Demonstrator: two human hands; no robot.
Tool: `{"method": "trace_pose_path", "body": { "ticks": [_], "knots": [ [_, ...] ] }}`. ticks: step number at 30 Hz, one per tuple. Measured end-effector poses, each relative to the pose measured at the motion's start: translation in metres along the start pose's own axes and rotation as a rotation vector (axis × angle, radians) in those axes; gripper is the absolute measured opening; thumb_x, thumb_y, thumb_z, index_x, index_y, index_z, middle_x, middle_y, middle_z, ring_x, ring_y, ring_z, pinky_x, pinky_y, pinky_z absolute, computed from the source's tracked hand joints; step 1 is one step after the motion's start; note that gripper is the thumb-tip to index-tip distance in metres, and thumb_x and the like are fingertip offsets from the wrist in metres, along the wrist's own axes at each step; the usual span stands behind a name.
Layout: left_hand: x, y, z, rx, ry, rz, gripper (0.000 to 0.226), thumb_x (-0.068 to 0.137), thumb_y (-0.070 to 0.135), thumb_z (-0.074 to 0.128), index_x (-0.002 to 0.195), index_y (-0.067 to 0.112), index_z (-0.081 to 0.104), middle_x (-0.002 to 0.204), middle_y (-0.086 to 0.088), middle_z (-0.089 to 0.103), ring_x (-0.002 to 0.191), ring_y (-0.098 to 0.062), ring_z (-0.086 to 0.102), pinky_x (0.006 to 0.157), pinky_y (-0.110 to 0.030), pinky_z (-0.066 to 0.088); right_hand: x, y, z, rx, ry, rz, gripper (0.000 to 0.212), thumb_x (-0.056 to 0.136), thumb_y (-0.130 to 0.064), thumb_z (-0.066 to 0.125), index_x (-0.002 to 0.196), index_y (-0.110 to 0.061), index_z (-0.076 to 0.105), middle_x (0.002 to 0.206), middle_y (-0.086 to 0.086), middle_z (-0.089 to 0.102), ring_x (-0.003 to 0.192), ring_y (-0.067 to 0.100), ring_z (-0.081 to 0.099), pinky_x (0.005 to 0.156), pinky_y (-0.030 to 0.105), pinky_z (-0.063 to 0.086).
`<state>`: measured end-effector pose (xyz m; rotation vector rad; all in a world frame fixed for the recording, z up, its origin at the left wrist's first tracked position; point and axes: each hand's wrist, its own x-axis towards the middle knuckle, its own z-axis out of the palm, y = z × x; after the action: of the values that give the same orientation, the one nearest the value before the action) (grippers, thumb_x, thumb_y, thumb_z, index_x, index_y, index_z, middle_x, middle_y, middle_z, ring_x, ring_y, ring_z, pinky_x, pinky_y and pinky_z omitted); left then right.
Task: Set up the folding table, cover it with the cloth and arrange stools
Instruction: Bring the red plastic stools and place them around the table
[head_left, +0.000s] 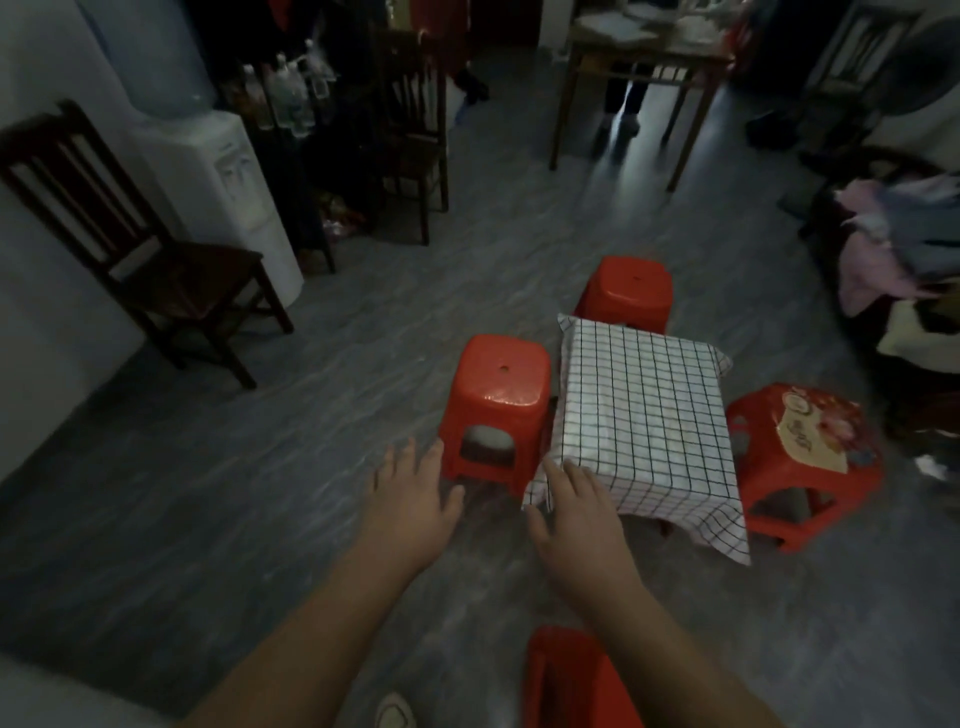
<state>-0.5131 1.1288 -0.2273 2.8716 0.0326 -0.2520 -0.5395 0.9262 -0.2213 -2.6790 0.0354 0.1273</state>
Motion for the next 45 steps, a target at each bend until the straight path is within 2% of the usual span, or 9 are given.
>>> {"method": "trace_pose_path", "body": {
  "ticks": [1,6,14,19,25,30,35,42,45],
  "knots": [
    [0.016,-0.011,-0.010,-0.007,0.008,0.007,0.072,0.093,0.057,0.034,0.155,0.022,0.023,0.162,-0.014,0.023,0.149,-0.033,0.019,0.120,-0.048,0.020,0.013,-0.014,0.001,0.015,0.016,0.019,0.073,0.087,-0.054,0.033,0.152,-0.022,0.033,0.157,0.005,0.037,0.147,0.027,0.024,0.122,0.042,0.021],
    [0.072,-0.043,-0.041,0.004,0.025,0.058,0.069,0.096,0.052,0.044,0.154,0.021,0.026,0.161,-0.014,0.025,0.148,-0.034,0.021,0.120,-0.048,0.021,0.062,-0.056,-0.005,0.012,0.059,0.057,0.065,0.095,-0.043,0.050,0.154,-0.022,0.032,0.159,0.005,0.032,0.149,0.025,0.019,0.122,0.038,0.014],
    [0.147,-0.050,-0.057,0.008,-0.023,0.118,0.070,0.096,0.052,0.043,0.156,0.023,0.023,0.163,-0.012,0.022,0.150,-0.031,0.017,0.121,-0.047,0.018,0.142,-0.062,0.005,0.037,0.087,0.121,0.066,0.093,-0.042,0.053,0.152,-0.020,0.034,0.155,0.009,0.038,0.146,0.031,0.025,0.121,0.045,0.022],
    [0.216,-0.052,-0.066,0.019,-0.036,0.107,0.070,0.096,0.052,0.043,0.156,0.023,0.021,0.163,-0.012,0.022,0.150,-0.031,0.018,0.121,-0.046,0.020,0.219,-0.053,0.006,0.046,0.085,0.127,0.065,0.094,-0.041,0.051,0.153,-0.020,0.032,0.157,0.010,0.035,0.146,0.031,0.024,0.122,0.045,0.020],
    [0.341,-0.033,-0.081,0.081,-0.018,0.093,0.071,0.097,0.053,0.041,0.157,0.023,0.018,0.163,-0.011,0.021,0.150,-0.031,0.017,0.121,-0.047,0.020,0.355,-0.031,-0.014,0.050,0.134,0.045,0.060,0.094,-0.035,0.055,0.148,-0.013,0.041,0.151,0.011,0.042,0.141,0.029,0.032,0.118,0.042,0.026],
    [0.431,0.008,-0.105,0.084,-0.014,0.126,0.069,0.098,0.053,0.040,0.157,0.025,0.017,0.164,-0.009,0.020,0.151,-0.029,0.016,0.121,-0.046,0.019,0.441,-0.011,-0.043,0.039,0.098,0.028,0.062,0.093,-0.038,0.055,0.148,-0.013,0.040,0.151,0.011,0.042,0.142,0.028,0.032,0.119,0.042,0.027],
    [0.519,0.033,-0.111,0.061,-0.032,0.148,0.070,0.097,0.053,0.041,0.157,0.024,0.018,0.163,-0.009,0.022,0.150,-0.029,0.017,0.122,-0.044,0.019,0.507,0.010,-0.055,0.049,0.088,0.089,0.062,0.093,-0.036,0.052,0.150,-0.018,0.036,0.153,0.006,0.040,0.142,0.023,0.032,0.119,0.041,0.028],
    [0.662,0.070,-0.109,0.116,-0.082,0.353,0.069,0.098,0.054,0.036,0.157,0.024,0.014,0.164,-0.007,0.018,0.151,-0.028,0.013,0.121,-0.046,0.017,0.610,0.028,-0.040,0.081,0.154,0.227,0.063,0.093,-0.042,0.050,0.150,-0.018,0.036,0.154,0.004,0.038,0.144,0.022,0.028,0.119,0.040,0.028],
    [0.731,0.087,-0.101,0.147,-0.159,0.490,0.069,0.099,0.054,0.034,0.157,0.023,0.013,0.164,-0.008,0.017,0.151,-0.030,0.013,0.121,-0.047,0.017,0.652,0.033,-0.035,0.082,0.215,0.355,0.062,0.093,-0.042,0.050,0.148,-0.016,0.040,0.149,0.006,0.044,0.139,0.025,0.035,0.117,0.041,0.030]
  ]
}}
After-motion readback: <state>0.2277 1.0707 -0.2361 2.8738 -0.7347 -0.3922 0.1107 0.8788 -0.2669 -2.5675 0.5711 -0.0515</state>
